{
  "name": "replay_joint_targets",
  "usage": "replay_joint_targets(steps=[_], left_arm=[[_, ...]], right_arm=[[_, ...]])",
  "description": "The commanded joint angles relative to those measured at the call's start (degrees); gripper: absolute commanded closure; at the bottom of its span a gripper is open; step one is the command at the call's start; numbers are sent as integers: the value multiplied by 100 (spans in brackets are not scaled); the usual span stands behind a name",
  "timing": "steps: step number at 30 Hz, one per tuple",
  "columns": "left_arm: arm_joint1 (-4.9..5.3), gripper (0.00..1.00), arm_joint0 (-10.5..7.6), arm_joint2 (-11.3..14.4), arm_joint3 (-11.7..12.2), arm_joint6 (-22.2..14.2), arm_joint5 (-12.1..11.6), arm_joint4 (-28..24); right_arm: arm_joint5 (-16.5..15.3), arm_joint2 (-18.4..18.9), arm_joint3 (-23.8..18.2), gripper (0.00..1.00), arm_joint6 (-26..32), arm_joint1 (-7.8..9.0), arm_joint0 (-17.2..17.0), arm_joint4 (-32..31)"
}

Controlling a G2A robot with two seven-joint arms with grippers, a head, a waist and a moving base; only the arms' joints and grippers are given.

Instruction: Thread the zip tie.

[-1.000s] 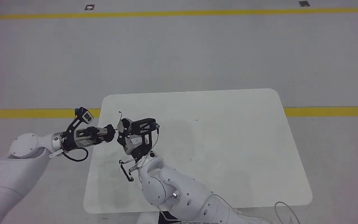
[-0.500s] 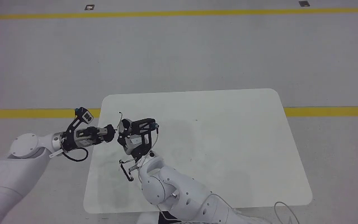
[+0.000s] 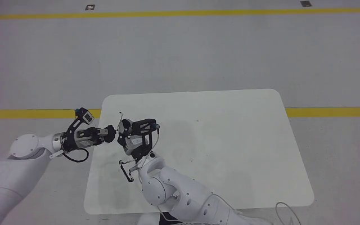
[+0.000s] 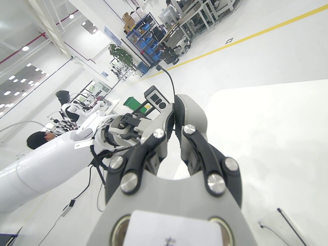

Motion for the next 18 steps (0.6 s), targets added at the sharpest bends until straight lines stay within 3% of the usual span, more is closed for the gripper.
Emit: replay_joint_targets(steps=[1, 18], left_arm=[[0, 100, 0, 0, 0, 0, 0, 0], [0, 100, 0, 0, 0, 0, 0, 0]], right_arm=[[5, -3, 3, 100, 10, 1, 1, 5], [16, 185, -5, 100, 224, -6, -120, -102]])
